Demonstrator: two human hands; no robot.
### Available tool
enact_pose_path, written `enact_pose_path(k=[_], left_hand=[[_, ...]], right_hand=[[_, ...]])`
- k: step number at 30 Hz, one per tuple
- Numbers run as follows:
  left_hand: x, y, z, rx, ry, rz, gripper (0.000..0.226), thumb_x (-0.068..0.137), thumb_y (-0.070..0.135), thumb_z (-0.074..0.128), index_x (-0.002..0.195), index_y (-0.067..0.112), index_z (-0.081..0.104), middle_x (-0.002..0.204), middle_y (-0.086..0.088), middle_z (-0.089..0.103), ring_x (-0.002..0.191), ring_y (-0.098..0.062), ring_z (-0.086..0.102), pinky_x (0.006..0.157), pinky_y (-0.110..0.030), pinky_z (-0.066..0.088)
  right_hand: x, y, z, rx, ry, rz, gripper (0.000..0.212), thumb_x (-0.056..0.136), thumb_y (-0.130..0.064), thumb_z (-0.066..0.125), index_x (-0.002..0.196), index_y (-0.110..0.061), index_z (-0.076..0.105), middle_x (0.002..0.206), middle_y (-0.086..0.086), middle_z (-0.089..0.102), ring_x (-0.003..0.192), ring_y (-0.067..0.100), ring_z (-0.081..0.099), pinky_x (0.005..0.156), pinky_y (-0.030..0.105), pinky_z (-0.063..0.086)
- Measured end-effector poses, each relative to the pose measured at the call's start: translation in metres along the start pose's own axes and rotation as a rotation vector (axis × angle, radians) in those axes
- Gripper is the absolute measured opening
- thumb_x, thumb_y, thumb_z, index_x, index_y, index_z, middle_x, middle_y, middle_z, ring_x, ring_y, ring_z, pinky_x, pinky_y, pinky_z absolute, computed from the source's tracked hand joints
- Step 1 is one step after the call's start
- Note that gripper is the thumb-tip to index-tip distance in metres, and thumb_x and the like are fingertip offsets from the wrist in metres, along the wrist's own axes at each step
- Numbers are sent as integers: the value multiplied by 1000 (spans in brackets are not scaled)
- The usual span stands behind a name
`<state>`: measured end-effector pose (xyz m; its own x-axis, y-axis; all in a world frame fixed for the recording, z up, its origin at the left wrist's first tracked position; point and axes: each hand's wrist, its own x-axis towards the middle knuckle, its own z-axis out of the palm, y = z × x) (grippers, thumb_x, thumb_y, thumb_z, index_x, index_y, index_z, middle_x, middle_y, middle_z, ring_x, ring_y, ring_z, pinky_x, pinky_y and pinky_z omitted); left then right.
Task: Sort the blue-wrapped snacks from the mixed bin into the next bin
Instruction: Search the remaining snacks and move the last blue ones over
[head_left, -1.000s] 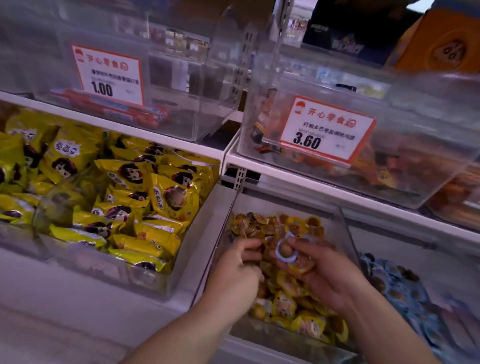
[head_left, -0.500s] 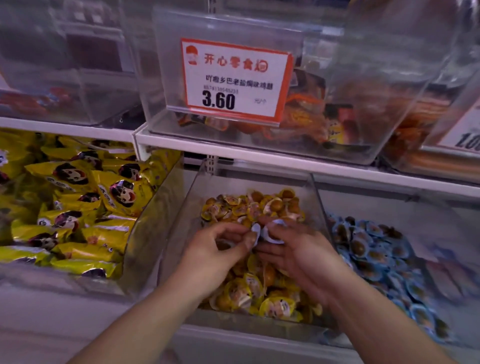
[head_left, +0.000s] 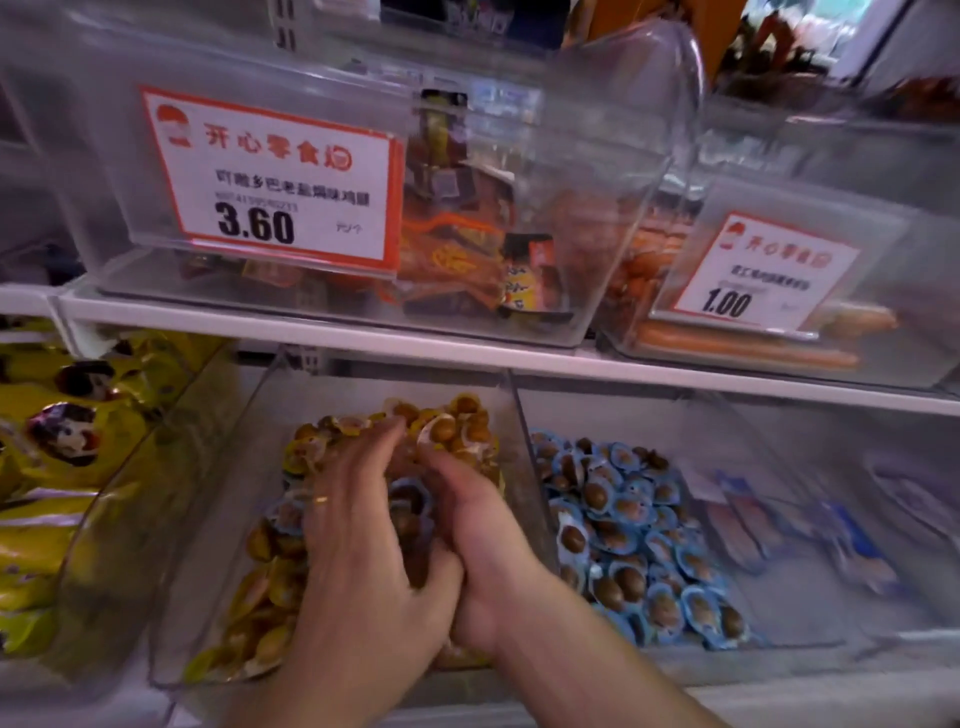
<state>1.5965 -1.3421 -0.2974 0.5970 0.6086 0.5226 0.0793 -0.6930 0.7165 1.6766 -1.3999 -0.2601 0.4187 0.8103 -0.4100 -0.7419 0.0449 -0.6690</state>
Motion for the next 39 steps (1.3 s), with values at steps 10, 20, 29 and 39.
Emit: enact_pose_path(k=[10,20,29,39], left_hand=[[15,-13,-29,-441,-204,-11,69,79,38,56,144,49,34,147,24,45,137,-2,42,106,-26,39],[16,-59,-33,289,-382,-226,50,86,9,66,131,29,58,137,-1,57,124,-23,53,104,-33,40],[19,-73,-33,429,-496,-214,35,94,22,57,126,35,61,131,10,62,119,-13,58,96,-22,42],[17,-76,-32,492,-567,-139,39,92,39,52,130,37,58,136,6,57,123,-19,54,99,-26,42]], right_hand=[[-12,-39,-22,-279,65,-410,23,91,9,53,106,-1,68,90,15,72,80,26,67,48,21,43],[-28,-130,-157,-619,790,-526,19,95,-22,60,102,-11,74,100,9,73,78,19,64,77,38,52],[-25,-94,-131,-994,748,-877,29,93,-8,51,88,-26,73,86,-9,75,76,-5,65,70,24,50],[37,-18,-25,-1941,43,-614,48,94,-15,50,140,-24,53,136,6,59,120,24,58,98,32,49]])
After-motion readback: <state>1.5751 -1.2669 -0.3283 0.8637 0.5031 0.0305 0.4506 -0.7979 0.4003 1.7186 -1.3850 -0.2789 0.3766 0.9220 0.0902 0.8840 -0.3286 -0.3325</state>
